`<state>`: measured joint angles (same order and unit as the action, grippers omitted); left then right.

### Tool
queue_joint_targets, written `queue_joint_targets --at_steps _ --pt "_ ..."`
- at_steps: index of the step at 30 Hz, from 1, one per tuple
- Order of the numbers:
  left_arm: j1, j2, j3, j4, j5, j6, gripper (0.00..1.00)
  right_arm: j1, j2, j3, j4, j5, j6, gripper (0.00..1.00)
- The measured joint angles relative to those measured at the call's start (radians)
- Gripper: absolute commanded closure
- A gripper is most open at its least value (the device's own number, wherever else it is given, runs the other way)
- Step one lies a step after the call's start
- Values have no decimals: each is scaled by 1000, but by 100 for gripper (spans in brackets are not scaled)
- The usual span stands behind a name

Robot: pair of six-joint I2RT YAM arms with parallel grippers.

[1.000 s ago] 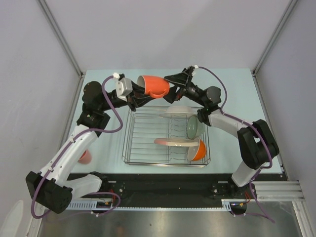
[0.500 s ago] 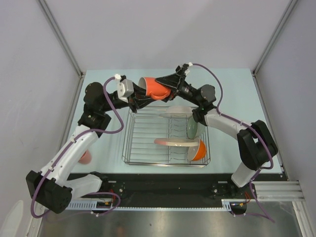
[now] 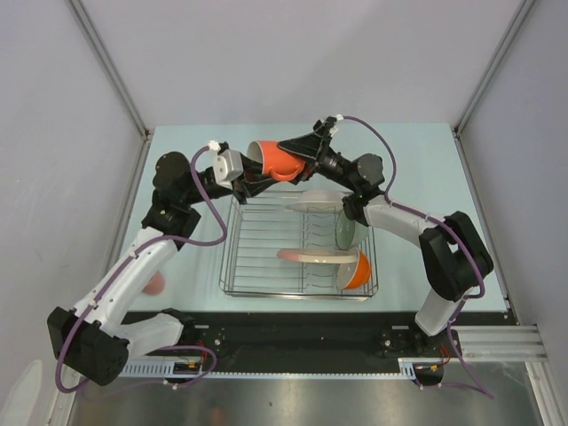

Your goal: Load the mixed dishes into the dish rack

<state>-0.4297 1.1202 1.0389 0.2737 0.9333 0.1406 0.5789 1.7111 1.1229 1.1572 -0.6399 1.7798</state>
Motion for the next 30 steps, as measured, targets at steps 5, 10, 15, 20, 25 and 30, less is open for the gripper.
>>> queue_joint_targets --at_steps 5,10,15,20,25,30 --pt "-9 -14 -20 -1 -50 48 58 4 12 0 11 13 5 100" --pt "-14 -21 -52 10 -109 161 56 11 15 0 -55 7 26 100" --pt "-16 -30 -98 24 -161 251 51 6 15 0 -114 4 23 100" --pt "-15 -37 -156 8 -228 351 25 -15 5 0 -158 -15 6 100" --pt "11 -50 -158 -45 -219 385 0 -45 -5 0 -189 -29 -24 100" --pt "65 -96 -158 -138 -222 391 0 -88 -5 0 -209 -43 -47 100"
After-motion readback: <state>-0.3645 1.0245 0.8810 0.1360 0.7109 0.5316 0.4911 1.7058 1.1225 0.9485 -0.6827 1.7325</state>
